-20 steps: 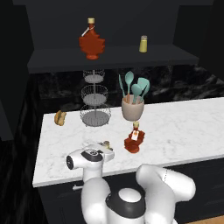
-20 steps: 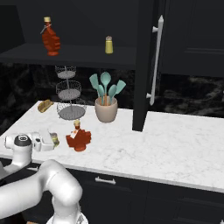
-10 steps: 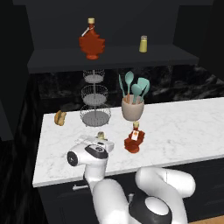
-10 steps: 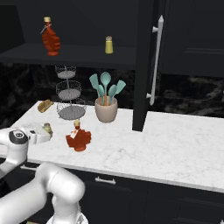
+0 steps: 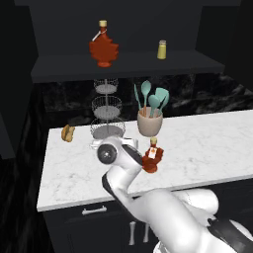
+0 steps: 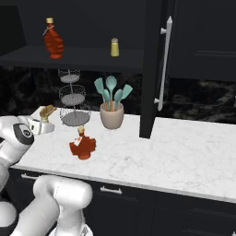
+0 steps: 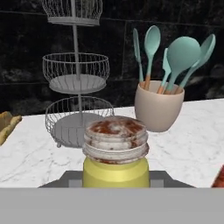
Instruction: Put the shaker and condiment bottle from the counter next to their counterparts in the cabinet.
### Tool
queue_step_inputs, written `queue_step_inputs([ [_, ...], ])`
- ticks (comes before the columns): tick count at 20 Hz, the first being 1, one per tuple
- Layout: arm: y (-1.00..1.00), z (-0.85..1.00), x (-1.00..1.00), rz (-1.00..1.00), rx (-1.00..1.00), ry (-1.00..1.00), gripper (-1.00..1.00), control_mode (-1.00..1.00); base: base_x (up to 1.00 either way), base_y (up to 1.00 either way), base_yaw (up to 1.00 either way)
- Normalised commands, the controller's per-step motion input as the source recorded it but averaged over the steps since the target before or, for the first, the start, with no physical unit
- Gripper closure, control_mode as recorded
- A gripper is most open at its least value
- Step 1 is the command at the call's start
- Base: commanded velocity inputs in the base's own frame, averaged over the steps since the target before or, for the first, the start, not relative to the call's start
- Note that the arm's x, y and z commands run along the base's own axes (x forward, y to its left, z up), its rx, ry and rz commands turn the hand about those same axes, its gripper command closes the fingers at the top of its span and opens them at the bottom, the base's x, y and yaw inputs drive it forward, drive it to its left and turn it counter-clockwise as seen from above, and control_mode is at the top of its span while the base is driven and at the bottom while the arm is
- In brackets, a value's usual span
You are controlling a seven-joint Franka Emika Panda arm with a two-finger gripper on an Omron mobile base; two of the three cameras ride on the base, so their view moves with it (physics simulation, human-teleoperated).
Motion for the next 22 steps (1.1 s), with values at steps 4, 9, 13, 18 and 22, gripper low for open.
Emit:
queue_step_inputs([
  [4, -0.07, 1.0, -0.49, 0.2, 0.07, -0.06, 1.0, -1.0, 0.0, 0.0, 0.0],
  [9, -0.11, 1.0, -0.43, 0.22, 0.08, -0.12, 1.0, -1.0, 0.0, 0.0, 0.0],
  [13, -0.26, 1.0, -0.27, 0.24, 0.13, -0.09, 1.0, -1.0, 0.0, 0.0, 0.0],
  [18, -0.45, 1.0, -0.05, 0.13, 0.19, 0.01, 1.0, -1.0, 0.0, 0.0, 0.0],
  [22, -0.43, 1.0, -0.2, 0.03, 0.16, 0.0, 1.0, -1.0, 0.0, 0.0, 0.0],
])
